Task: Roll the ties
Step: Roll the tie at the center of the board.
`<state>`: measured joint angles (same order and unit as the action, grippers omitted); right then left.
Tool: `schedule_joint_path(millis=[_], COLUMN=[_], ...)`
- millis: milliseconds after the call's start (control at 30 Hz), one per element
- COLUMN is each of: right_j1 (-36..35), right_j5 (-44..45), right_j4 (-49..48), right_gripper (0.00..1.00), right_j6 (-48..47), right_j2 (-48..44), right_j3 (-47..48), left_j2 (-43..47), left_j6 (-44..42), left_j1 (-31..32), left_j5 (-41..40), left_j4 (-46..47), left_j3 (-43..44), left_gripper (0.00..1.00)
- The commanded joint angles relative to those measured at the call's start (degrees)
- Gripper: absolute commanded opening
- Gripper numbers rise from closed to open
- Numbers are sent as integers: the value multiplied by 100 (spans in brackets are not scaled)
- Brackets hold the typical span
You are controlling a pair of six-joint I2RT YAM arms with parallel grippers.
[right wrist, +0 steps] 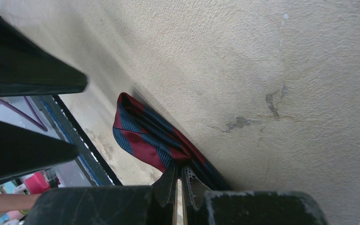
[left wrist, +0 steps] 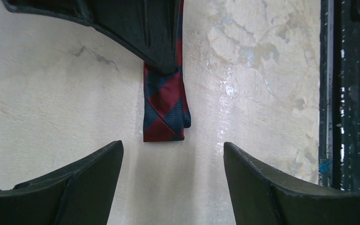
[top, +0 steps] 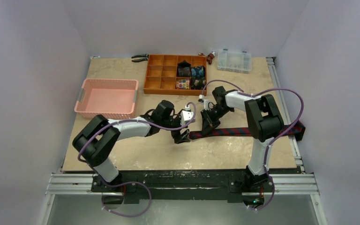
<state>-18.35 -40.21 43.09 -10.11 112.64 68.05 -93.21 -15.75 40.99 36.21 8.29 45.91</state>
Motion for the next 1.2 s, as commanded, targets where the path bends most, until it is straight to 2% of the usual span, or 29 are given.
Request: schedule_joint_path(millis=[0,200,467,533,633,700,733,833,933,1100,1133,1167], right_j1=[18,-16,-196,-229,-222,-206,-192,-184,-187,-187,-187,-187], right_j5=[314,166,-206,-284,-358,-493,-595,-858,-1021,-1099,-1077,-986], right_j4=[-387,-493,-607,-590,-521,-453,-429,-529,-657,-646,-640,-628], right_gripper=[0,0,0,0,0,0,1,20,31,31,27,17], right_j6=[-72,2,221,260,233,234,261,511,731,775,769,770], right_j2=[239,250,220,207,204,187,183,101,22,162,219,268], right_j3=[-20,37,159,191,242,242,243,191,147,218,242,283], left_j2=[-404,-895,-1151,-1189,-1226,-1184,-1164,-1115,-1093,-1077,-1077,-1081], left_j6=[-367,-613,-977,-1099,-1245,-1386,-1421,-1485,-1444,-1403,-1415,-1420], left_j1=[203,366,494,491,489,489,489,489,493,489,493,490], left_j5=[-209,-555,-1063,-1002,-1232,-1318,-1345,-1389,-1385,-1384,-1387,-1356], left_j4=[609,745,727,576,383,293,324,296,275,263,268,267], left_j3=[252,305,349,394,401,302,237,120,66,22,15,9], left_gripper=[78,77,62,55,35,30,29,28,27,28,29,30])
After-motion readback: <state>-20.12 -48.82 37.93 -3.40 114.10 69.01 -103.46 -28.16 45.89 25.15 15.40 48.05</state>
